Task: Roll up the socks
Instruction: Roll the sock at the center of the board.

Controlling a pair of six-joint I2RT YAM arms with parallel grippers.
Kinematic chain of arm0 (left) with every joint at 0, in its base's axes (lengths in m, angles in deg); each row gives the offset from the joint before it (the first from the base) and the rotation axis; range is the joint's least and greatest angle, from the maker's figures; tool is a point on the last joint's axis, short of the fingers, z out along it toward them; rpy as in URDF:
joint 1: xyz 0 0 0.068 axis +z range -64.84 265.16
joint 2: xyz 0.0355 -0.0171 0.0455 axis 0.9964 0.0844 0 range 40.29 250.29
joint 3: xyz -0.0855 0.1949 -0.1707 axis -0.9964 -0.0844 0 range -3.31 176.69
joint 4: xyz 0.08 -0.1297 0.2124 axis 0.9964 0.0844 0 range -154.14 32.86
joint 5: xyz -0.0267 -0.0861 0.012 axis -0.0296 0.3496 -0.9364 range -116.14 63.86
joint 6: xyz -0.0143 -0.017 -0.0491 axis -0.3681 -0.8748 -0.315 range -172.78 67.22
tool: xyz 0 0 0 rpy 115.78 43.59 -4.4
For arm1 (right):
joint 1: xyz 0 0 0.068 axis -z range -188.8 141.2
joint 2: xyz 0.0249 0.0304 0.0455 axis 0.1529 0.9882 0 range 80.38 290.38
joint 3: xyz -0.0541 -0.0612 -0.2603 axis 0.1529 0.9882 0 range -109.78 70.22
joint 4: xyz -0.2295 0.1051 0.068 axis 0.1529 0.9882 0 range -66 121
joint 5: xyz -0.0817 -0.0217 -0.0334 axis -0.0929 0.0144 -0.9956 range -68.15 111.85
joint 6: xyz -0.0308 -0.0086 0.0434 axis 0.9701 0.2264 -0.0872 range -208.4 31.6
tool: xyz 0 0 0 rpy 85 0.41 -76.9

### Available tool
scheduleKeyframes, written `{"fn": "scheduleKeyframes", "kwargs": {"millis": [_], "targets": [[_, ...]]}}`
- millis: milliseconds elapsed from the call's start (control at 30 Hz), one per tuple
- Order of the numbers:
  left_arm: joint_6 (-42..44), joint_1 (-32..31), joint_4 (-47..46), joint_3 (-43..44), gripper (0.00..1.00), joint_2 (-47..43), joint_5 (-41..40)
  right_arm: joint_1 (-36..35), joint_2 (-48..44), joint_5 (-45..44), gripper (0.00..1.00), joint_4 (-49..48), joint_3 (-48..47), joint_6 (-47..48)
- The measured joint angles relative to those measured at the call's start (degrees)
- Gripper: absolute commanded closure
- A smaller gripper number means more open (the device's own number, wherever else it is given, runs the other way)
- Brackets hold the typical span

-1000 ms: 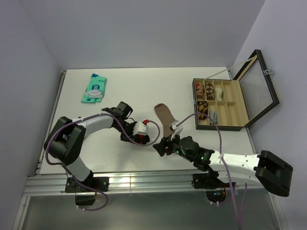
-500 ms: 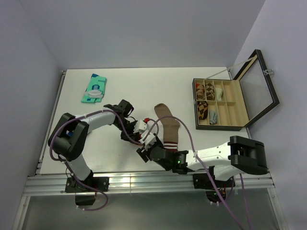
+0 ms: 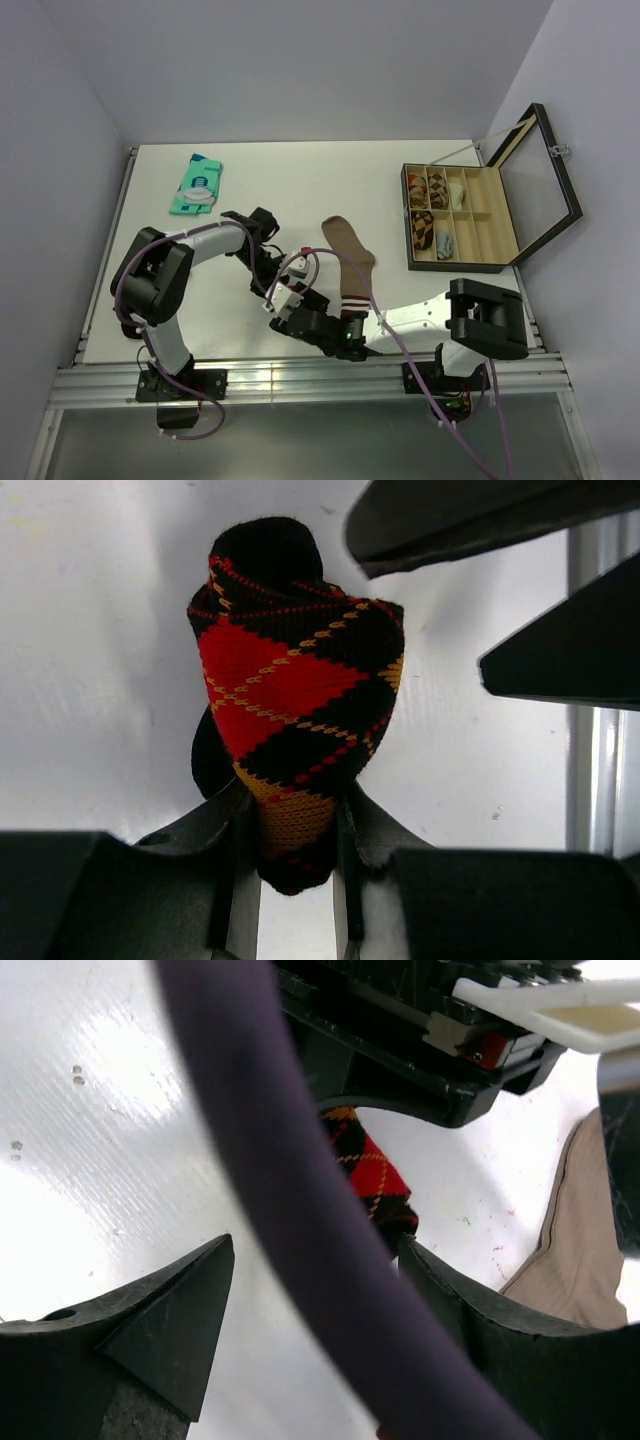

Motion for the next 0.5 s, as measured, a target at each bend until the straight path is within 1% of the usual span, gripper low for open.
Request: {"fn": "scheduleKeyframes", "kwargs": {"millis": [233,500], "targets": [[0.8,0.4,3.0,0.9,1.0,1.4,1.6,2.9,0.7,5.7,0.27,1.7,-0.7,2.8],[1.4,0.6,5.3,1.6,1.0,2.5,2.3,3.9,4.9,9.9,0.26,2.2,-3.3,4.0]]}}
